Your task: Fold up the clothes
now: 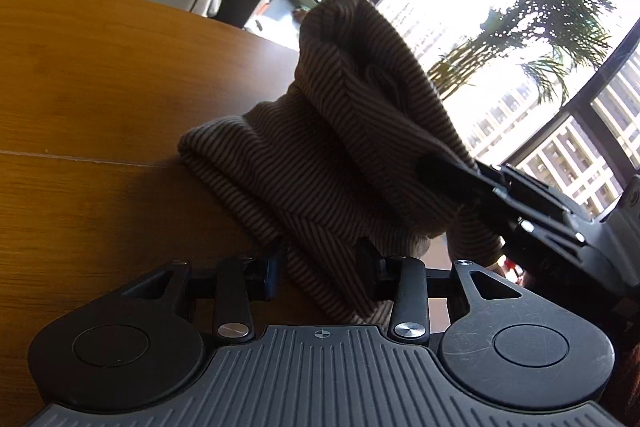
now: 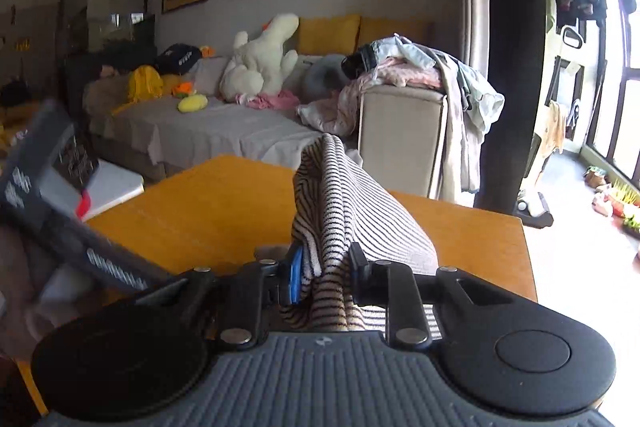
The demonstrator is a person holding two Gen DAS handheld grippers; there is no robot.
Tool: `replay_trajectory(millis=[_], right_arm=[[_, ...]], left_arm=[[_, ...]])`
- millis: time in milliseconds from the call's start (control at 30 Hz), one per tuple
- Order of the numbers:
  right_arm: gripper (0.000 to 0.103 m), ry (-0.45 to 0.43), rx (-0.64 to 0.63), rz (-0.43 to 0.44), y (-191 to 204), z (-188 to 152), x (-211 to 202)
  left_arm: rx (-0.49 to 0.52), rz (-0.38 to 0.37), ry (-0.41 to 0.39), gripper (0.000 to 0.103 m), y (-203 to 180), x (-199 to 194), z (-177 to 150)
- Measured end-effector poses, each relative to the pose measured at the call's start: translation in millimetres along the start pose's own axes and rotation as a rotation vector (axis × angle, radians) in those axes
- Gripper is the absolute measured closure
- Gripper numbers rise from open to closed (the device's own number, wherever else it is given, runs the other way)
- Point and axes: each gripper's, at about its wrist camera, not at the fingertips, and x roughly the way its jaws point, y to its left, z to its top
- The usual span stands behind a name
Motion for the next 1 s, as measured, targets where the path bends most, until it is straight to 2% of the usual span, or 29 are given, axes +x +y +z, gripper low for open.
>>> replay_trajectory(millis=[33, 133, 200, 333, 467, 533, 600, 700, 767, 833, 900, 1000], right_arm=[[0.081, -0.004, 0.044, 0.042, -4.1, 6.7, -3.8], [0.081, 0.068, 0.143, 0.139, -8.5, -2.9, 6.4], [0.081, 0.128, 0.174, 0.154, -8.5, -20.1, 20.9], [0.079, 0.123, 0.294, 0.214, -16.6, -30.2, 33.1], [0.077, 0.145, 0.283, 0.194, -13.2, -33.4, 42.3], [0.076, 0.139, 0.248, 0.172, -6.1, -37.4, 42.9], [0.075, 0.117, 0.132, 0.116, 13.5, -42.6, 40.3], [0.063, 0.102, -0.079, 0.028, 51.2, -53.8, 37.8], [0.053, 0.095, -0.225, -0.035, 77.0, -61.4, 37.0], [0.047, 0.096, -0.323, -0.084, 95.2, -68.7, 39.9], [0.045, 0.098, -0.401, -0.128, 109.5, -73.4, 43.6], [0.042, 0.104, -0.462, -0.161, 120.0, -76.6, 47.6]], left_arm=[[0.002, -0.003, 0.004, 0.064, -0.5, 3.0, -0.3], [0.007, -0.013, 0.014, 0.064, -1.1, 11.5, -1.4], [0.009, -0.023, 0.015, 0.064, 2.8, 13.1, -1.7], [0.019, -0.015, 0.028, 0.07, 9.8, 11.0, -2.7], [0.026, -0.003, 0.029, 0.072, 13.5, 4.3, -2.1], [0.035, 0.017, 0.029, 0.072, 13.8, -1.1, -1.3], [0.059, 0.071, 0.015, 0.059, 13.7, -10.9, 0.0], [0.082, 0.146, -0.047, 0.059, 13.4, -31.3, 8.2], [0.08, 0.155, -0.101, 0.059, 11.1, -44.7, 18.2], [0.102, 0.138, -0.166, 0.059, -0.3, -57.0, 30.7], [0.142, 0.105, -0.23, 0.059, -21.7, -61.0, 44.1], [0.184, 0.018, -0.244, 0.059, -50.1, -45.2, 55.6]])
